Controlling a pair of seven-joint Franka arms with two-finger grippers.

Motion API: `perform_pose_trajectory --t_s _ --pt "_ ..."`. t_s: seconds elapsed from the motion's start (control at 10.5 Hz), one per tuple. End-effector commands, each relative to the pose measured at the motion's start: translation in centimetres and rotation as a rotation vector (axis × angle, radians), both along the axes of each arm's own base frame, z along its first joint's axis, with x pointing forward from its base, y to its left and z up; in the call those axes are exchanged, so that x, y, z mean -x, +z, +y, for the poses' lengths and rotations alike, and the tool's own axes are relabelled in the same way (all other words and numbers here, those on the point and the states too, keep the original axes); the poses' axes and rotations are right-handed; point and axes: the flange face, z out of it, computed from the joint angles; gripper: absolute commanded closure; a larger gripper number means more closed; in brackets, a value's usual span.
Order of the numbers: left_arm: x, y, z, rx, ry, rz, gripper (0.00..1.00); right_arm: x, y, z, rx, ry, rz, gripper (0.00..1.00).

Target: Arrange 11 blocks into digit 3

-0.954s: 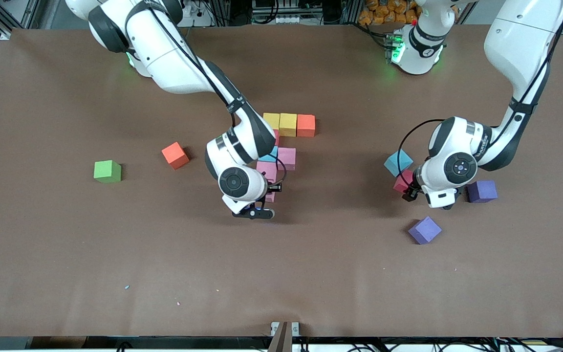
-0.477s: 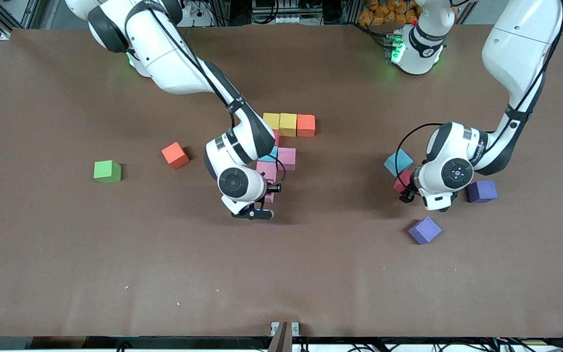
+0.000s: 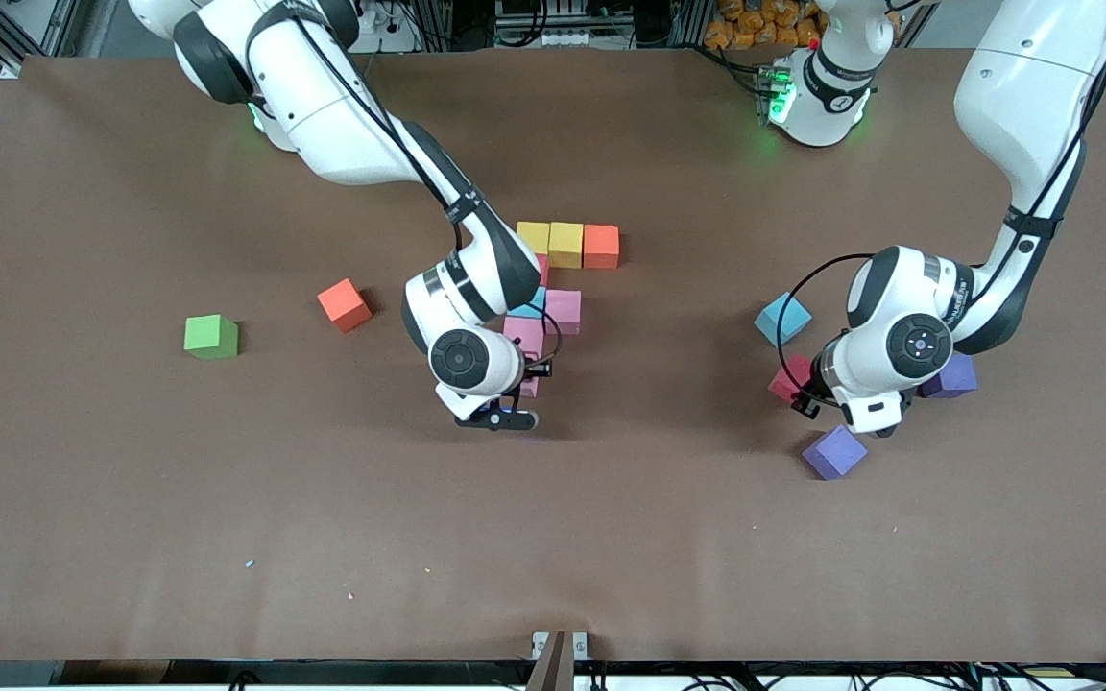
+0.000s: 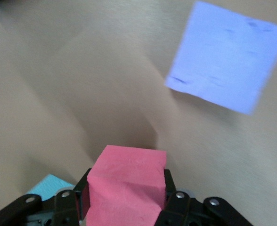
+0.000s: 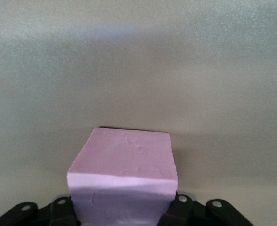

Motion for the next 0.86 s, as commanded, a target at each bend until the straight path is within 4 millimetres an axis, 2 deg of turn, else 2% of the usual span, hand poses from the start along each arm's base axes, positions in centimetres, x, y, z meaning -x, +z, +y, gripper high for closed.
perform_pose_trajectory --t_s 0.0,0.1,0.19,0.29,0.38,0.48,0.57,0.67,0.76 --pt "-1.0 2.5 -2.2 0.017 0.098 0.030 1.00 0.1 -0.2 0.2 0.013 0.005 0.001 1.00" --pt "-0.8 2.8 -2.9 0.019 0.138 0.041 1.00 0.1 -0.1 0.2 0.012 0.004 -0.002 1.00" --pt "-0.3 2.6 -4.4 0.032 0.194 0.061 1.00 0.1 -0.1 0.2 0.012 0.004 -0.002 1.00" --pt "0.5 2.5 -6.9 0.039 0.222 0.073 1.00 0.1 -0.1 0.2 0.012 0.004 -0.002 0.98" --pt "0.8 2.4 -7.7 0.035 0.277 0.080 1.00 0.1 -0.1 0.2 0.012 0.004 -0.002 0.74" --pt "1.4 2.3 -9.3 0.029 0.316 0.087 1.00 0.1 -0.1 0.2 0.011 0.004 -0.001 0.45" --pt "2.1 2.1 -10.7 0.018 0.367 0.097 1.00 0.1 -0.1 0.2 0.012 0.004 -0.002 0.33" --pt "3.0 2.1 -12.4 0.004 0.400 0.101 1.00 0.1 -0.1 0.2 0.013 0.001 -0.002 0.13" --pt "3.8 2.1 -13.9 -0.007 0.435 0.101 1.00 0.1 0.0 0.2 0.012 0.000 -0.003 0.01"
